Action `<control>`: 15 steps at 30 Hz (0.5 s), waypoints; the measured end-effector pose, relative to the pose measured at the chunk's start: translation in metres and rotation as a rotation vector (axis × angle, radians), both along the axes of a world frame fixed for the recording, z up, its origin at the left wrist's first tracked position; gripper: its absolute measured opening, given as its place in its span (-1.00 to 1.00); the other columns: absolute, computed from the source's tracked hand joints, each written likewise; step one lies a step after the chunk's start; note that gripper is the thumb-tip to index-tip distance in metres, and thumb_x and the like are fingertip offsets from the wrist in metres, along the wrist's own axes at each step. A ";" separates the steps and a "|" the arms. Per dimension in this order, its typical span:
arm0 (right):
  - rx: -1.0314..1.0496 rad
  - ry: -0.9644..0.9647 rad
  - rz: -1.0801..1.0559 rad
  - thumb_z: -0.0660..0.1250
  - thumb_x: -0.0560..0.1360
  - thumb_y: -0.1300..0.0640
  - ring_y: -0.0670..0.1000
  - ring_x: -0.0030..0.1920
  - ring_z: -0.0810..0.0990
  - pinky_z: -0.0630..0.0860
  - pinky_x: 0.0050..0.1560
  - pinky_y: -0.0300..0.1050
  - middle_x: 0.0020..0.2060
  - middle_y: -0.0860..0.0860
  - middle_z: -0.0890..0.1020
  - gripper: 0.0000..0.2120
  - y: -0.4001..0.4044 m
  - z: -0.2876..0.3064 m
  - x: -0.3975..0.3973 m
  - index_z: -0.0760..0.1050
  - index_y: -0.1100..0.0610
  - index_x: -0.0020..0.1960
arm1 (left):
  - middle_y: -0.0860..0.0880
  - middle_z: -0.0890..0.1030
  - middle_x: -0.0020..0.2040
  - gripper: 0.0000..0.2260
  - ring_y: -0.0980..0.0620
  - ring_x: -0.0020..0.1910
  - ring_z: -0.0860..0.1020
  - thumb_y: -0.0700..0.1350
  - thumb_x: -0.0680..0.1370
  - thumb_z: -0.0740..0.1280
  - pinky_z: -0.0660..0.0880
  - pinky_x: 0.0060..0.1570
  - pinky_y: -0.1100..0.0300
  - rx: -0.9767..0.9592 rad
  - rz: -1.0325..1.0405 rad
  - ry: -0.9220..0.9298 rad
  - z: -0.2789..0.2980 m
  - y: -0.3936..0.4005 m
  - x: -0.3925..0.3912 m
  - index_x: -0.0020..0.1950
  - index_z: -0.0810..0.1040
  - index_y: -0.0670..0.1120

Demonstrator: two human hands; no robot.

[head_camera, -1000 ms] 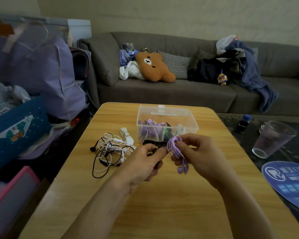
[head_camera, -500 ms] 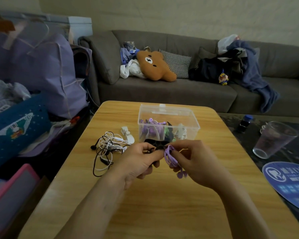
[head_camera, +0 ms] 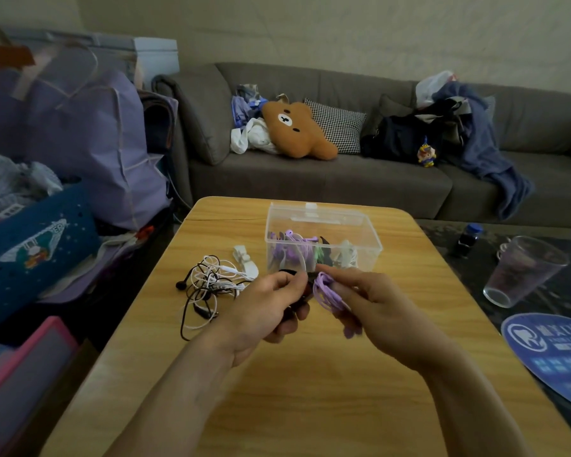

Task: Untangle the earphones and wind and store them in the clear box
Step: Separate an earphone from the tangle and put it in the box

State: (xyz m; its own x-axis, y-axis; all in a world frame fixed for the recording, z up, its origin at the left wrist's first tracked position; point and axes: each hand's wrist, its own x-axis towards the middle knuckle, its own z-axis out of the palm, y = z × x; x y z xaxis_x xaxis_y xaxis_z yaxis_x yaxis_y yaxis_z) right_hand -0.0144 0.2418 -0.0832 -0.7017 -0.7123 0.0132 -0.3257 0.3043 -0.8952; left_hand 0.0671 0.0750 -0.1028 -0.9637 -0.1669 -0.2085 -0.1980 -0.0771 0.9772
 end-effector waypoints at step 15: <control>-0.420 -0.508 -0.151 0.49 0.24 0.20 -0.04 -0.49 0.42 0.36 -0.59 -0.24 -0.36 0.17 0.60 -0.78 -0.009 -0.012 -0.004 0.74 0.21 -0.12 | -0.05 0.47 -0.40 -0.65 0.02 -0.52 0.32 0.19 0.61 0.19 0.06 -0.44 0.21 0.107 0.035 0.109 -0.004 0.005 -0.007 -0.18 0.55 -0.03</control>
State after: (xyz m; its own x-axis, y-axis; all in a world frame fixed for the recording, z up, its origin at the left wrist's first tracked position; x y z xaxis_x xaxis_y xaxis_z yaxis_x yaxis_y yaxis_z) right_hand -0.0180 0.2328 -0.0949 -0.7855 -0.6122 -0.0905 0.1861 -0.0942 -0.9780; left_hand 0.0597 0.0804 -0.1068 -0.9756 -0.1833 -0.1210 -0.0861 -0.1874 0.9785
